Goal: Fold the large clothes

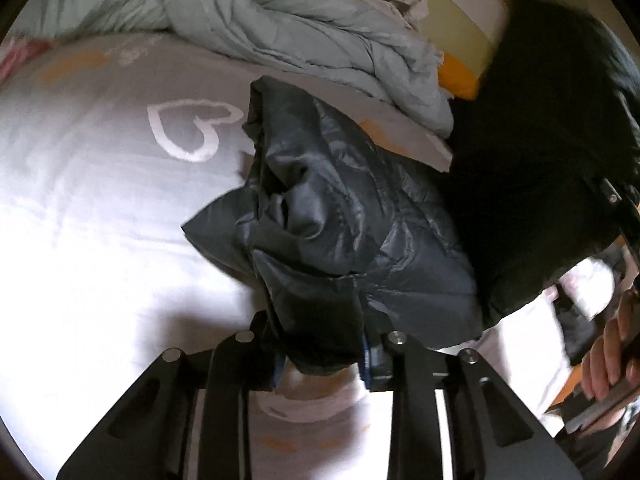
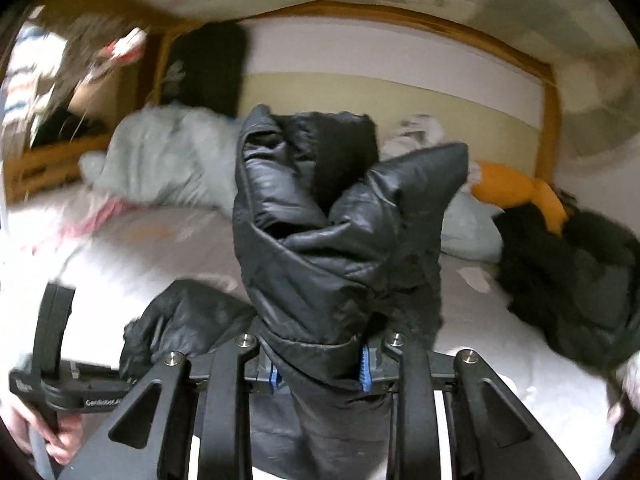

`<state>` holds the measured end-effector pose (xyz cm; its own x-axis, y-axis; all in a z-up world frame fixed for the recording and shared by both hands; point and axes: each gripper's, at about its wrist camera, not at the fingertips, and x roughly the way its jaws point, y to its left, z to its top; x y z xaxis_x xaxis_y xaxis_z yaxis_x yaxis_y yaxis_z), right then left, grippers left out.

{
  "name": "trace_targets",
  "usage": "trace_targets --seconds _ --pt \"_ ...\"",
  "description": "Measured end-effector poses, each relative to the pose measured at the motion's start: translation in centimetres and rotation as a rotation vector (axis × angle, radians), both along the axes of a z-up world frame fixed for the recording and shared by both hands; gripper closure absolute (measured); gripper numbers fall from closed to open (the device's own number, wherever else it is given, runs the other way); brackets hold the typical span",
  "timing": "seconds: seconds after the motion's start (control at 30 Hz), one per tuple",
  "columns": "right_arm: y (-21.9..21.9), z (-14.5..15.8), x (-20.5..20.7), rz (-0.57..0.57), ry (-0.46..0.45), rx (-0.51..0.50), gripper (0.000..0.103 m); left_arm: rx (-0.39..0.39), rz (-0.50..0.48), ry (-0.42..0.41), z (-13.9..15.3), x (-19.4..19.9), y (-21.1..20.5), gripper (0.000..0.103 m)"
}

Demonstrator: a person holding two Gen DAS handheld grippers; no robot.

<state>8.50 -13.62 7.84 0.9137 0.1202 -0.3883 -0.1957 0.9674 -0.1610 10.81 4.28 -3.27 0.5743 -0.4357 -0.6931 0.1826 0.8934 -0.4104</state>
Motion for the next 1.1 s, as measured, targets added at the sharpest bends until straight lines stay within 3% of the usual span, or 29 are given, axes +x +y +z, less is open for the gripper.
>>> trace_targets --seconds 0.07,0.13,0.3,0.4,0.43,0.5,0.6,0.77,0.87,0.9,0.93,1.03,1.1 --pt "1.2 -1.1 0.4 0.038 0.055 0.036 0.073 0.005 0.011 -0.023 1.2 -0.5 0.4 0.073" --pt "1.8 -2.2 0.8 0.075 0.117 0.102 0.073 0.017 0.029 -0.063 2.7 -0.9 1.1 0.065" --pt "3.5 -4.2 0.6 0.109 0.144 0.08 0.072 0.11 0.12 -0.206 6.1 -2.3 2.9 0.056" --pt "4.1 -5.2 0.5 0.124 0.173 0.076 0.068 0.057 0.131 -0.217 6.9 -2.5 4.4 0.056" --pt "4.3 -5.3 0.4 0.142 0.182 0.077 0.065 0.044 0.133 -0.218 7.0 -2.5 4.6 0.056" --pt "4.1 -5.6 -0.3 0.235 0.224 0.127 0.036 0.041 0.139 -0.226 7.2 -2.4 4.7 0.056" --pt "3.8 -5.6 -1.3 0.263 0.219 0.183 0.029 0.069 0.145 -0.249 7.5 -2.3 4.2 0.055" --pt "-0.4 -4.1 -3.6 0.199 0.149 0.263 0.029 0.101 0.106 -0.356 9.0 -4.1 2.8 0.055" --pt "-4.6 -3.2 -4.8 0.09 0.083 0.304 0.027 0.088 0.055 -0.44 11.0 -5.1 1.8 0.054" --pt "-6.1 -2.9 -4.9 0.032 0.057 0.304 0.024 0.074 0.03 -0.464 11.9 -5.4 1.3 0.048" --pt "-7.5 -2.9 -4.8 -0.045 0.038 0.281 0.023 0.069 0.009 -0.473 12.6 -5.5 0.8 0.041" --pt "-10.3 -3.4 -3.2 -0.221 0.043 0.195 0.024 0.109 -0.039 -0.461 13.9 -4.6 -1.9 0.033" --pt "-11.9 -4.1 -2.3 -0.241 0.065 0.229 0.024 0.162 -0.042 -0.449 13.8 -3.5 -3.9 0.03"
